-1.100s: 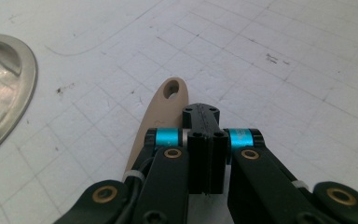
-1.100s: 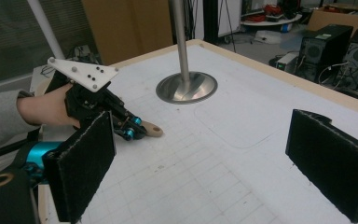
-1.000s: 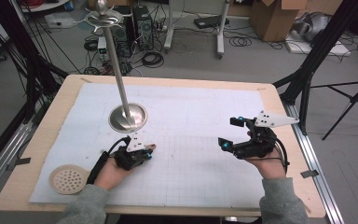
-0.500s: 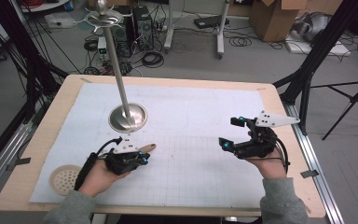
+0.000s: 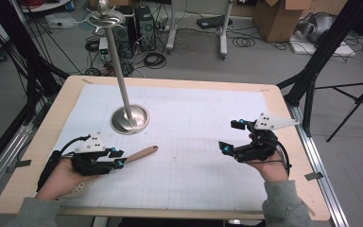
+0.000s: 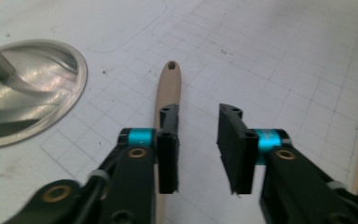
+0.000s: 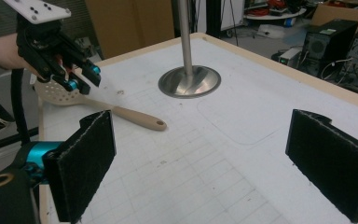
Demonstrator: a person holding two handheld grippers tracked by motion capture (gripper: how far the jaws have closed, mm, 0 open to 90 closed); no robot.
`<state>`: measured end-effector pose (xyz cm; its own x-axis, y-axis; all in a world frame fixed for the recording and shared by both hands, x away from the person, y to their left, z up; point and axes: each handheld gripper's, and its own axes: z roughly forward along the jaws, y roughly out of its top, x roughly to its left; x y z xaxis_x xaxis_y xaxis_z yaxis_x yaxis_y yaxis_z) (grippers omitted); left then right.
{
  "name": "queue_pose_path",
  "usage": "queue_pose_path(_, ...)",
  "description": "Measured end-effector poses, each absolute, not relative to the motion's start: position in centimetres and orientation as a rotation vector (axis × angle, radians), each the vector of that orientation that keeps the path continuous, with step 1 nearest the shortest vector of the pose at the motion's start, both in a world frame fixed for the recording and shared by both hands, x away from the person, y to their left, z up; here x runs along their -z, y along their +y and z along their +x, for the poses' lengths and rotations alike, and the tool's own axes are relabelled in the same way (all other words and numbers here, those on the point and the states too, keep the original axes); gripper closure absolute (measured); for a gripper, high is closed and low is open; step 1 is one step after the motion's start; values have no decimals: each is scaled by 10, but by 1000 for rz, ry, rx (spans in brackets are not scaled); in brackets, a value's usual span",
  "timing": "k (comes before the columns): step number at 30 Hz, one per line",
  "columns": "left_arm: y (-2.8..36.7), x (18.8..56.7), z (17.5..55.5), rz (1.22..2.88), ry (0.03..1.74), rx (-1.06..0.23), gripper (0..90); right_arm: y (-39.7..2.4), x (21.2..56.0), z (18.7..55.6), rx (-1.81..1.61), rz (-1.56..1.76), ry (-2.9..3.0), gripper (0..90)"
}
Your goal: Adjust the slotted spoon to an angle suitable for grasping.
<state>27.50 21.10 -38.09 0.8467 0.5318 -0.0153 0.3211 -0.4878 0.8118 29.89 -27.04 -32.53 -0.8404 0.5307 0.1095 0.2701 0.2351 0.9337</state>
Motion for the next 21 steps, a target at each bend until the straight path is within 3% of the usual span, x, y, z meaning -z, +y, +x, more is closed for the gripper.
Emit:
queue_pose_path(12,237,384,277,2153,668,-193,361,-271,329,300,-1640,751,2292,72)
queue_pose_path(21,236,385,278,2159,696,-256,197,-270,329,300,-1635,757,2294,73)
